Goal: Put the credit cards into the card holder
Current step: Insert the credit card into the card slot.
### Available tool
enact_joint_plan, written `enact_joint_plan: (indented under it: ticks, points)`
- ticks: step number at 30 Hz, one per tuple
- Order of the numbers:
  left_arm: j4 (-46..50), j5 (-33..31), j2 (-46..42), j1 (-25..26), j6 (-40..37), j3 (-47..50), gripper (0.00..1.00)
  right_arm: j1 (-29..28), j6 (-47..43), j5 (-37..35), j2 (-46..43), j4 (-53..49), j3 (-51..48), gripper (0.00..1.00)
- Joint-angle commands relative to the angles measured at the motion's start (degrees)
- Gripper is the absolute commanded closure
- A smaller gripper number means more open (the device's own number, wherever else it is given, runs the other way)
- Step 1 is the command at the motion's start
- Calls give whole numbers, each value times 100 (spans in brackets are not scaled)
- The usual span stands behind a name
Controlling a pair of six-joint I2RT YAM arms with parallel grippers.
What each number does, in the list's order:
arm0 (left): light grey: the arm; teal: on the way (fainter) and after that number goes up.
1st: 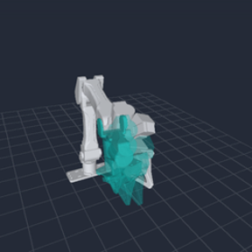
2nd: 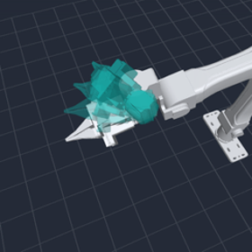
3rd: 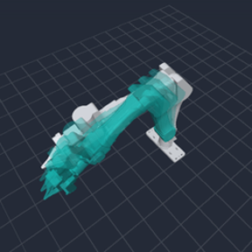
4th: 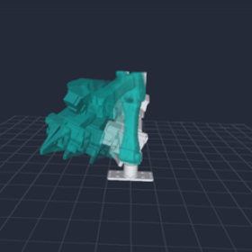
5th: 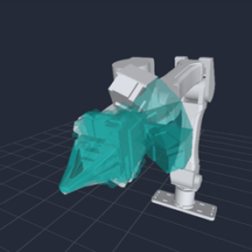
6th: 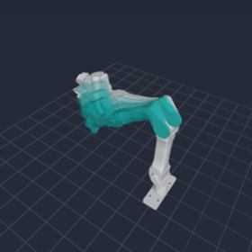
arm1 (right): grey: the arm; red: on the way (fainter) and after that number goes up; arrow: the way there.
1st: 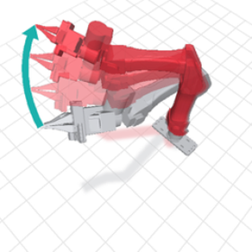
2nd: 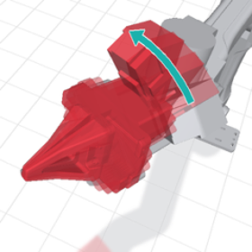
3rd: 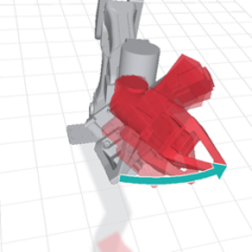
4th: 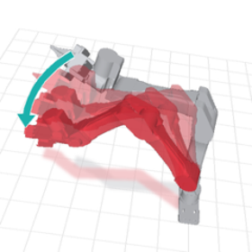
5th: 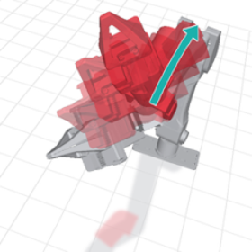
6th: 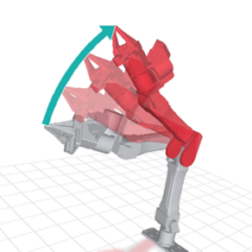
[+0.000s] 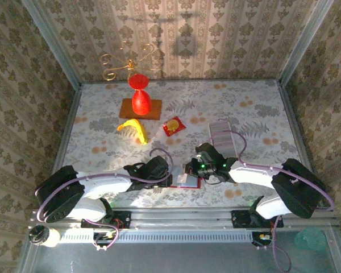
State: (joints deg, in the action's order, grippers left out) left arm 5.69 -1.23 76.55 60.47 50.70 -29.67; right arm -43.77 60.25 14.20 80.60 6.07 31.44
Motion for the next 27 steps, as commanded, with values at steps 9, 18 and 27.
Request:
enact_joint_plan:
  ticks: [9,18,27]
  points:
    - [128,-31,11,53,-112,-65,49,-34,34,-186,-501,-56,-127,100]
    - [284,-15,168,84,-220,-250,45,-33,-22,-369,-536,-305,-138,100]
    - [631,53,505,88,-341,-321,51,-32,-38,-418,-529,-331,-137,100]
